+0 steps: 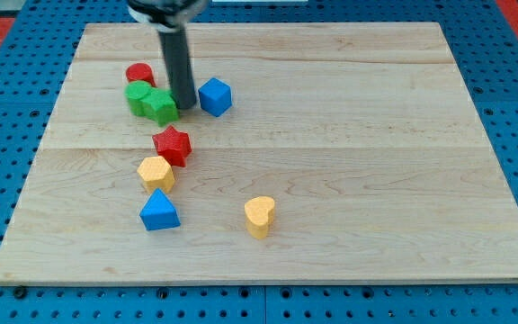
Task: Push the blue cube parallel to the red star
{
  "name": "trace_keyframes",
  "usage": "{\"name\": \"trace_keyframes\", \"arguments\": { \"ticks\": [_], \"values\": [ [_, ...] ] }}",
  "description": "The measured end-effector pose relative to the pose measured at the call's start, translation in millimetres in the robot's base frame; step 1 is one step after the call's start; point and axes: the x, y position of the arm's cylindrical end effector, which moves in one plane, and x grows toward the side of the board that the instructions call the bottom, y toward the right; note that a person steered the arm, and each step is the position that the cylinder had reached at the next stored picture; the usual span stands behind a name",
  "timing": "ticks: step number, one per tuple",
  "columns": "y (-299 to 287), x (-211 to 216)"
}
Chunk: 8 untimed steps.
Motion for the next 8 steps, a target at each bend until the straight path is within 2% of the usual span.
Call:
{"name": "trace_keyframes", "arguments": {
  "ticks": [1,2,3,4,8],
  "values": [
    [-31,-36],
    [10,-39],
    [47,8],
    [79,25],
    [164,52]
  ]
}}
